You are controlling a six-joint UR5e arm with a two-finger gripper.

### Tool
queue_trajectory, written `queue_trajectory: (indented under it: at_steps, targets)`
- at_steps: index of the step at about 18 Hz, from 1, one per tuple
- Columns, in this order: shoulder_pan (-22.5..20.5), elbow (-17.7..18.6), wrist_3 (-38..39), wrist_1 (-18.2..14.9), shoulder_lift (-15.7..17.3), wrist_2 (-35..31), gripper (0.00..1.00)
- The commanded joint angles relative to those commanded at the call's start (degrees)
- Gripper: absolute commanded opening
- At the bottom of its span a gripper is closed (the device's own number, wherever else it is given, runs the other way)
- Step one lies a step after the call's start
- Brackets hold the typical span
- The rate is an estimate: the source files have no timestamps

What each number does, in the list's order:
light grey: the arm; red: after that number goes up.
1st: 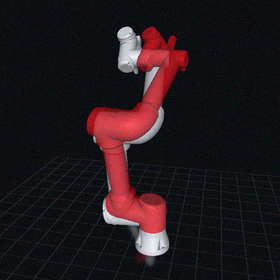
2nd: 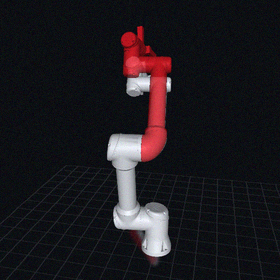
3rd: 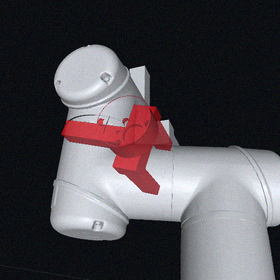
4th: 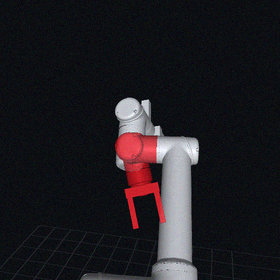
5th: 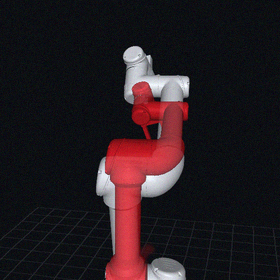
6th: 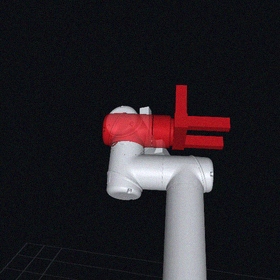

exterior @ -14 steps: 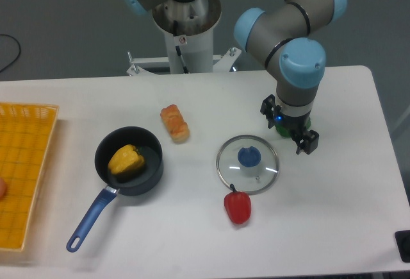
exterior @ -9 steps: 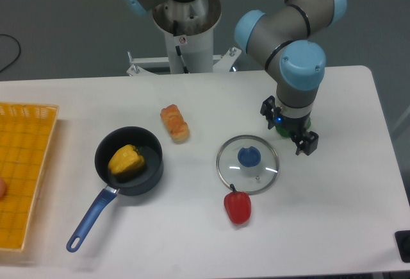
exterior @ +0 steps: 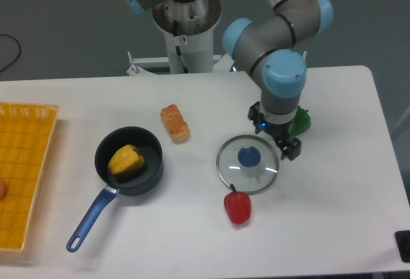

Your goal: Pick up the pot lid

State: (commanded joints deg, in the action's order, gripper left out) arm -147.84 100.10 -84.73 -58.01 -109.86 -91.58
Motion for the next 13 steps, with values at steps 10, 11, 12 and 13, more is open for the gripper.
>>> queue_trajectory:
  at_steps: [10,11,12,13]
  targets:
    - [1.1,3.9,-1.7,4.4,-1.6,-0.1,0.99]
    - [1.1,4.0,-1.7,5.1,-2.1,-0.1,0.99]
    - [1.1,4.0,-1.7,5.4,-2.4,-0.1,0.99]
    - [1.1,4.0,-1.7,5.7,-2.5,-0.1,0.99]
